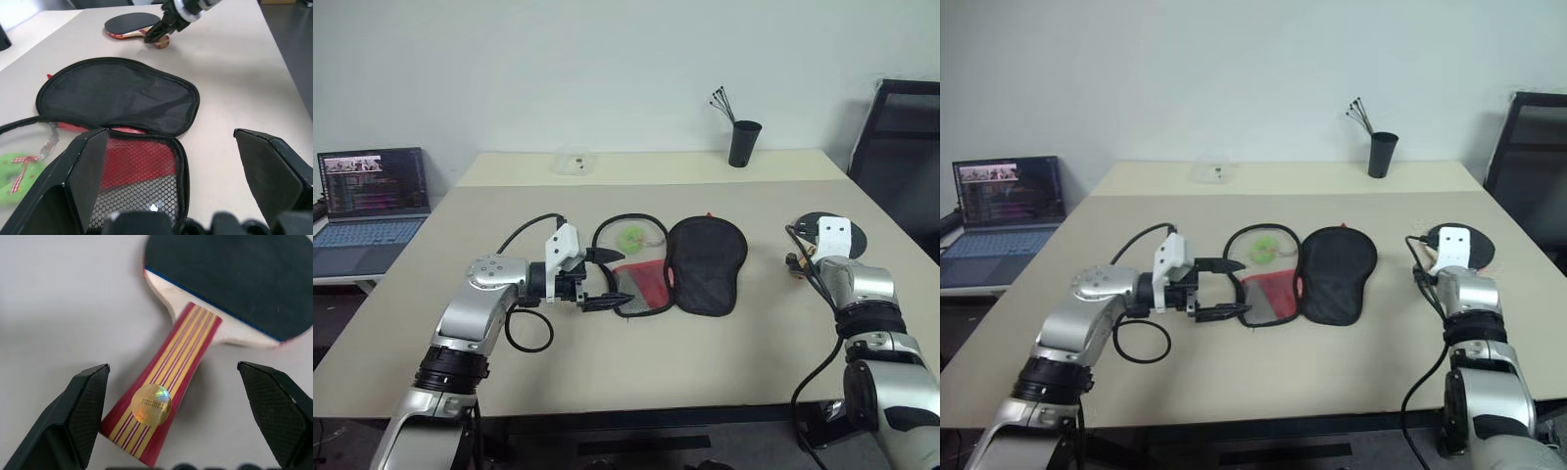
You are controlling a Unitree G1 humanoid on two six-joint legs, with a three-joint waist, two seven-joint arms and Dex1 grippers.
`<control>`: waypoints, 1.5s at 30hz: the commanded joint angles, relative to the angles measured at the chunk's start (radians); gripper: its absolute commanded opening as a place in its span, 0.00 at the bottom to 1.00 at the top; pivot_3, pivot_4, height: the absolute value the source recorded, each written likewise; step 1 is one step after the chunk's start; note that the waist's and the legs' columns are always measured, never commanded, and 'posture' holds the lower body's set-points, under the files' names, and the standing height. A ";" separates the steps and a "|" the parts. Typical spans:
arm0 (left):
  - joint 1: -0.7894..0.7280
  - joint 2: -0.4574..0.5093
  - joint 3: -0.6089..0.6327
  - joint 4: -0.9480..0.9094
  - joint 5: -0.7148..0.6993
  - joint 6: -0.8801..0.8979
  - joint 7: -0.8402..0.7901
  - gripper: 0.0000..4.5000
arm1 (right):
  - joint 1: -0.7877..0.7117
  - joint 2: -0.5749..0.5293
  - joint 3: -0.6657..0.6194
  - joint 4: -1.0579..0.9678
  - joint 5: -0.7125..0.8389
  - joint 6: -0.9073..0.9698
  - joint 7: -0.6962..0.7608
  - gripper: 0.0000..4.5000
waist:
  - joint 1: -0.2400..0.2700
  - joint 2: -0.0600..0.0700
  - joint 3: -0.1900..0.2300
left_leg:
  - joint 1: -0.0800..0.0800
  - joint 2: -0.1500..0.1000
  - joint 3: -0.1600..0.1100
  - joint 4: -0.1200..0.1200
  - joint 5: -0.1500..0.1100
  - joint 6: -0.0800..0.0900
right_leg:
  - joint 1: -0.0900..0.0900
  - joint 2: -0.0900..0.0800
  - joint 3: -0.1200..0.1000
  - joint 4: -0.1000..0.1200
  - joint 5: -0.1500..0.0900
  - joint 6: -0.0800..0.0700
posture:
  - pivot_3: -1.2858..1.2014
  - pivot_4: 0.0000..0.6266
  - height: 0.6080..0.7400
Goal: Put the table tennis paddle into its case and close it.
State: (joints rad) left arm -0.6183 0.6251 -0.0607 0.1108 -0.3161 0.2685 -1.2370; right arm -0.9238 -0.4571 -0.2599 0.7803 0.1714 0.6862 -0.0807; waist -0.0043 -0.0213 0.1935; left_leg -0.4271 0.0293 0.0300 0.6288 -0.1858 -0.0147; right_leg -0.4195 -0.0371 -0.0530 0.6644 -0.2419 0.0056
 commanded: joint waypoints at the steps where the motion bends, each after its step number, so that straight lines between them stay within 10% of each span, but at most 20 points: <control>1: -0.037 0.007 0.000 -0.030 -0.012 0.008 -0.003 0.99 | -0.035 0.009 -0.034 0.041 0.006 -0.045 -0.022 1.00 | -0.001 0.000 0.000 | 0.000 0.000 0.000 0.000 0.000 0.000 | 0.000 0.000 0.000 0.000 0.000 0.000 | 0.52 0.24 1.00; 5: -0.042 0.001 -0.012 -0.047 -0.009 0.020 0.007 1.00 | -0.043 0.012 -0.016 0.093 -0.004 -0.067 0.003 0.91 | -0.003 0.000 0.000 | 0.000 0.000 0.002 0.000 0.000 0.000 | -0.001 0.000 0.003 0.000 0.001 0.001 | 0.52 0.24 1.00; 14: -0.038 -0.007 -0.019 -0.071 -0.011 0.036 0.020 1.00 | -0.037 -0.026 0.018 0.130 -0.029 -0.083 0.062 0.36 | -0.003 0.000 0.000 | 0.000 0.000 0.003 0.000 0.000 0.000 | 0.000 0.000 0.004 0.000 0.001 0.001 | 0.52 0.24 1.00; 21: -0.035 -0.006 -0.021 -0.086 -0.013 0.045 0.021 1.00 | 0.043 -0.112 0.085 -0.007 -0.054 0.038 0.206 0.34 | 0.002 0.000 0.000 | 0.000 0.000 0.002 0.000 0.000 0.000 | -0.001 0.000 0.004 -0.001 0.001 0.001 | 0.52 0.24 1.00; 35: -0.072 -0.050 -0.070 -0.054 -0.018 0.048 -0.029 1.00 | 0.761 -0.294 -0.007 -1.231 0.213 0.762 0.476 0.34 | 0.002 -0.001 -0.001 | 0.001 0.001 0.001 0.001 -0.001 0.002 | 0.000 0.002 0.003 -0.001 0.001 0.002 | 0.52 0.24 1.00; 45: -0.095 -0.067 -0.083 -0.012 0.000 0.018 -0.050 1.00 | 0.769 -0.295 -0.005 -1.248 0.185 0.717 0.466 0.34 | -0.001 -0.005 -0.004 | 0.002 0.000 0.001 0.001 -0.001 0.002 | 0.000 0.002 0.004 -0.002 0.001 0.002 | 0.52 0.24 1.00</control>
State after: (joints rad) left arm -0.6864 0.5567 -0.1496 0.1118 -0.3116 0.3063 -1.2797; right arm -0.1348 -0.7418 -0.2783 -0.4710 0.3524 1.4318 0.3718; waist -0.0055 -0.0259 0.1899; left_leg -0.4251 0.0299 0.0306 0.6296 -0.1871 -0.0130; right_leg -0.4195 -0.0348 -0.0476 0.6628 -0.2410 0.0077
